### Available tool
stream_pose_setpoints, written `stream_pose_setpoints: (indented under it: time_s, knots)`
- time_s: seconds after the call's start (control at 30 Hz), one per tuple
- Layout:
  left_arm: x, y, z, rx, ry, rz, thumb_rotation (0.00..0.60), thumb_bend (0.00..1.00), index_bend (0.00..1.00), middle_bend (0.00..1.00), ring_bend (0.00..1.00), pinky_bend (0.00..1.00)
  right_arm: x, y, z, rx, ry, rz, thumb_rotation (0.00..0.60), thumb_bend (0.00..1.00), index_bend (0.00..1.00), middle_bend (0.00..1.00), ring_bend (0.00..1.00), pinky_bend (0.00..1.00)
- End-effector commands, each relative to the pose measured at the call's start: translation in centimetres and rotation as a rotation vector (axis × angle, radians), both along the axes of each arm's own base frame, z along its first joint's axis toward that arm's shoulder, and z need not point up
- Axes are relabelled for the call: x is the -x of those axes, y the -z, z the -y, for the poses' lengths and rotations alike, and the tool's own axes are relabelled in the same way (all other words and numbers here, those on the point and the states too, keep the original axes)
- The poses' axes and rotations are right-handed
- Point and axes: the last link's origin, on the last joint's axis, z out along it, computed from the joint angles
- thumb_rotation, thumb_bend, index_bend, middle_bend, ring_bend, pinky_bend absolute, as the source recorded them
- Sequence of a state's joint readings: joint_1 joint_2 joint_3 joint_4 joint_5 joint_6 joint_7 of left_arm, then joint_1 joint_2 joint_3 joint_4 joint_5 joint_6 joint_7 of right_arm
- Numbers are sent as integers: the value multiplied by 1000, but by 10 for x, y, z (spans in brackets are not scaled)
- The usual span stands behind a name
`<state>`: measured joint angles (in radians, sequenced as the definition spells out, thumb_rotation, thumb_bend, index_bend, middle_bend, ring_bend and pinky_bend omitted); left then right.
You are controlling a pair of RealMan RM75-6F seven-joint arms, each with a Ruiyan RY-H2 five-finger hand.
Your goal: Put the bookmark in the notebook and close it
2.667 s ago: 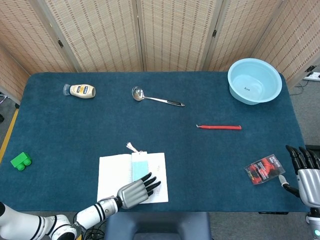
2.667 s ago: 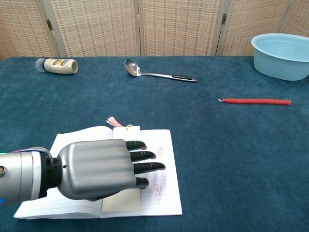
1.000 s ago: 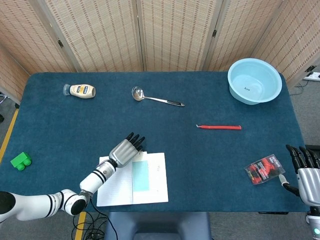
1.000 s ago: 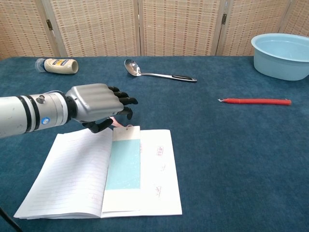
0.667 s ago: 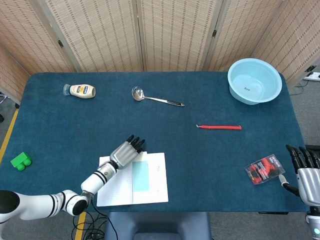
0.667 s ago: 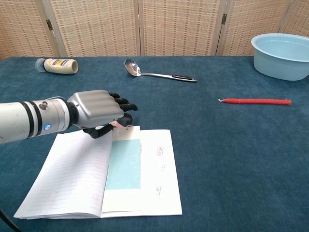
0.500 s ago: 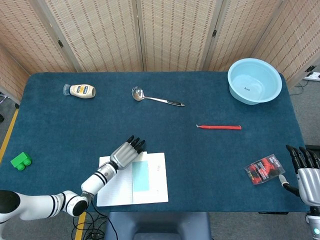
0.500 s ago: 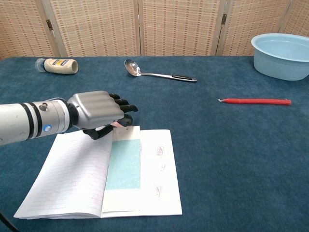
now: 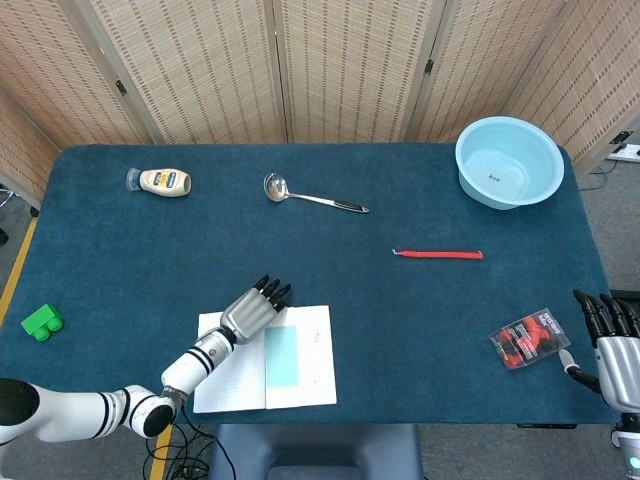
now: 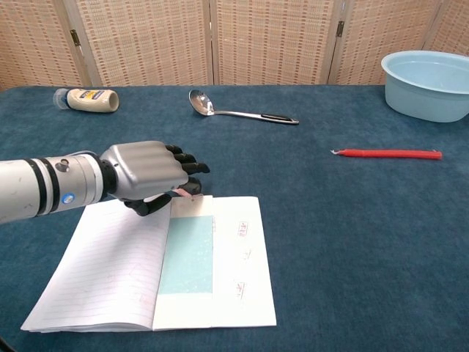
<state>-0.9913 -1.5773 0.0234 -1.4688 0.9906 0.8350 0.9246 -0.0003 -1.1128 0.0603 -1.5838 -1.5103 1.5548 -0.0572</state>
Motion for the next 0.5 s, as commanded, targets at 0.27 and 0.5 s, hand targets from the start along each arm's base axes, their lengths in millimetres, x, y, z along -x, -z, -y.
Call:
stream_pose_setpoints:
  time_s: [0.27,0.5]
  knots:
    - [-4,-20,-5,-48,0,60,600,716,172,0,0,125,-2,-2,0,7,-8,-2,600,210,81,140,81,114]
    - [5,-47,2,-103,55,228,600,468,170,0,0,125,-3,-4,0,11,-17,-3,600,210,81,140,81,114]
